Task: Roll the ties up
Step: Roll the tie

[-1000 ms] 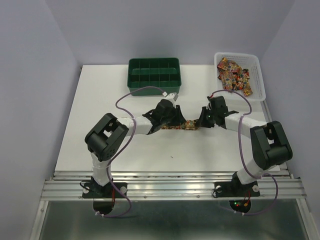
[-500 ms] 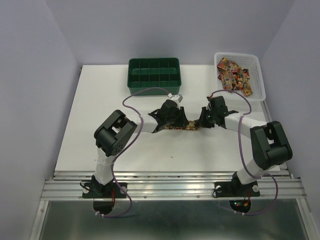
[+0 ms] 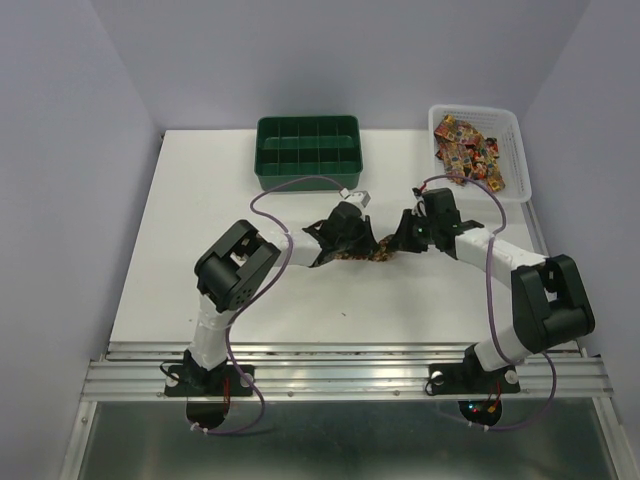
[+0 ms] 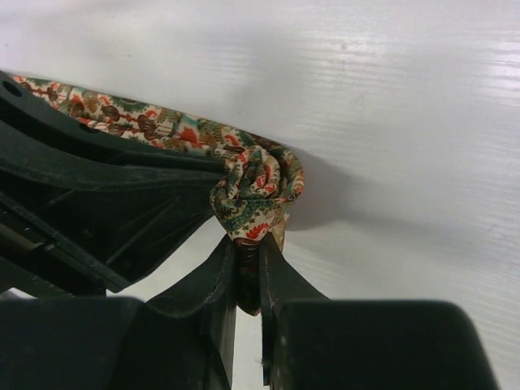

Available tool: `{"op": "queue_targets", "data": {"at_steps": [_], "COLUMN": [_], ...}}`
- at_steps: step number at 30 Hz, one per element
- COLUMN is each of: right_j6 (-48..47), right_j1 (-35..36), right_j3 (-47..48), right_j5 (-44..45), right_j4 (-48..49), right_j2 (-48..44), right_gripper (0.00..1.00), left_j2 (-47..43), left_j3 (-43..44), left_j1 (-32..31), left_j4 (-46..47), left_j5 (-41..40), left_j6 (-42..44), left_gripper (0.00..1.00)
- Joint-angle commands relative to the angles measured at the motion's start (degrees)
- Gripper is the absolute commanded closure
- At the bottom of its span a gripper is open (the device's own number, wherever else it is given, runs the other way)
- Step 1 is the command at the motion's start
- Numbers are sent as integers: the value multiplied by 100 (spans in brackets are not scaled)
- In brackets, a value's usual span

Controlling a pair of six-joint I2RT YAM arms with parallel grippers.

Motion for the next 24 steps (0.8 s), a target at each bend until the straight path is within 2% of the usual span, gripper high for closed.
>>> {"op": "queue_targets", "data": {"at_steps": [1, 4, 11, 15, 24], "right_j6": [235, 359, 834, 843, 667], "right_j1": [128, 286, 375, 384, 384], "right_j3": [328, 371, 407, 503, 679], "right_j5": [-782, -924, -477, 86, 499], "right_j4": [414, 564, 723, 337, -103], "right_j2": [-94, 55, 205, 152, 82], "right_gripper": [93, 92, 97, 99, 99], "left_j2": [-61, -60, -148, -359, -930], "left_j3": [111, 85, -38, -161, -504], "left_j1": [-104, -96, -96, -70, 54], "left_j4": [-99, -90, -143, -213, -275], "left_j5": [-192, -201, -359, -499, -552], "left_j6": [25, -28, -169, -222, -213], "left_gripper": [78, 78, 76, 68, 65]}}
